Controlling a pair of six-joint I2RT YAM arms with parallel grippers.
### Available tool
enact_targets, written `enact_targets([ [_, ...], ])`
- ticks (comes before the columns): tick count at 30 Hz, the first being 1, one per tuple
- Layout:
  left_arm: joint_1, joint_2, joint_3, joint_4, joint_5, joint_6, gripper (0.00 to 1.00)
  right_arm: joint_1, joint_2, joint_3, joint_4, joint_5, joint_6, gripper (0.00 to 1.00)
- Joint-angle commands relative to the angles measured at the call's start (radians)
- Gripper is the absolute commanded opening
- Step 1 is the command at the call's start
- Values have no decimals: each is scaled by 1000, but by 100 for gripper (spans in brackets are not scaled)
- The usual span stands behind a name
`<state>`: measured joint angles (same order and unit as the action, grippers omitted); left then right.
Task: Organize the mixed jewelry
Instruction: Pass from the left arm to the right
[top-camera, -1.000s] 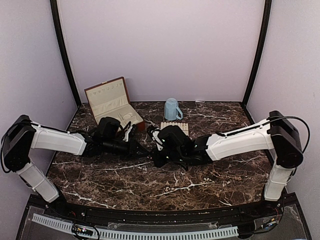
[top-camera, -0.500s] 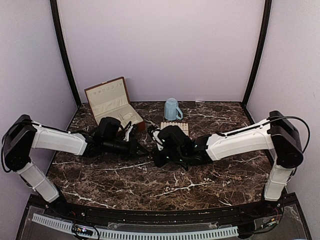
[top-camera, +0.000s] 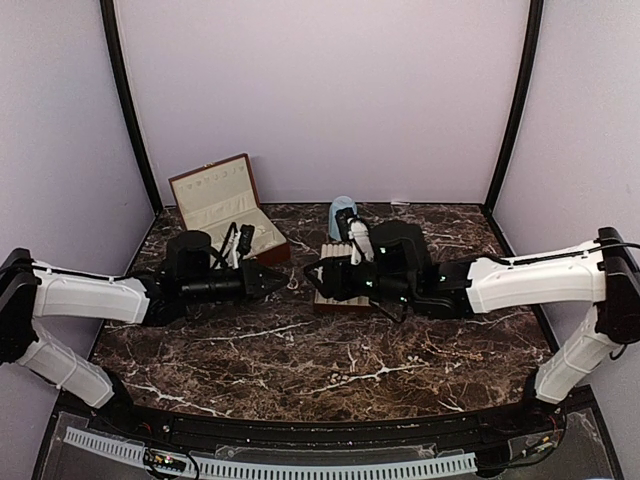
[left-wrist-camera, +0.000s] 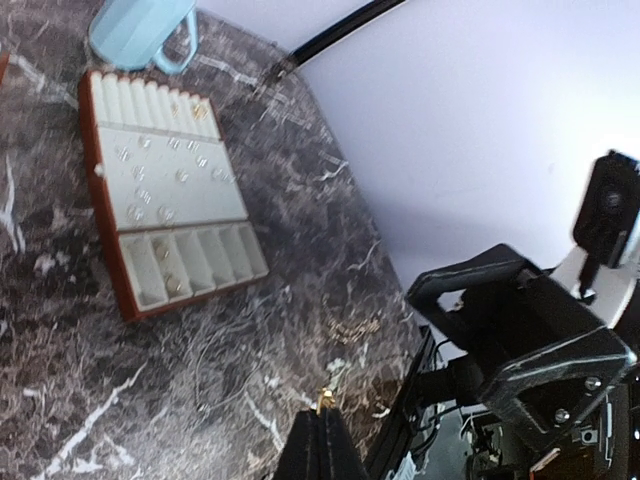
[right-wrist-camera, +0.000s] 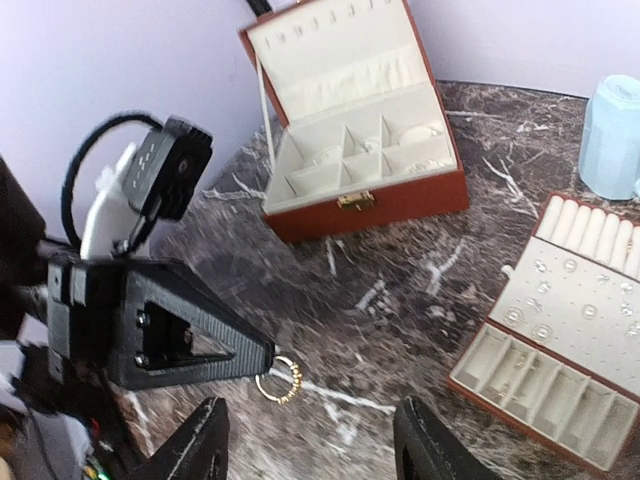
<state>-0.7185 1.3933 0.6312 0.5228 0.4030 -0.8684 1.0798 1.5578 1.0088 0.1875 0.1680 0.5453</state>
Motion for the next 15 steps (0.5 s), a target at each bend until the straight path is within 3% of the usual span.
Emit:
enact_targets([
  [1, -5, -106, -50, 208, -66, 17, 0, -19, -35, -72, 243, -143, 179, 60],
  [9, -6, -195, -73, 301, -7, 59, 0, -31, -8, -71, 472, -365, 298, 56],
  [15, -10, -227, -65, 321, 54, 74, 0, -40, 12, -48, 509, -422, 318, 46],
])
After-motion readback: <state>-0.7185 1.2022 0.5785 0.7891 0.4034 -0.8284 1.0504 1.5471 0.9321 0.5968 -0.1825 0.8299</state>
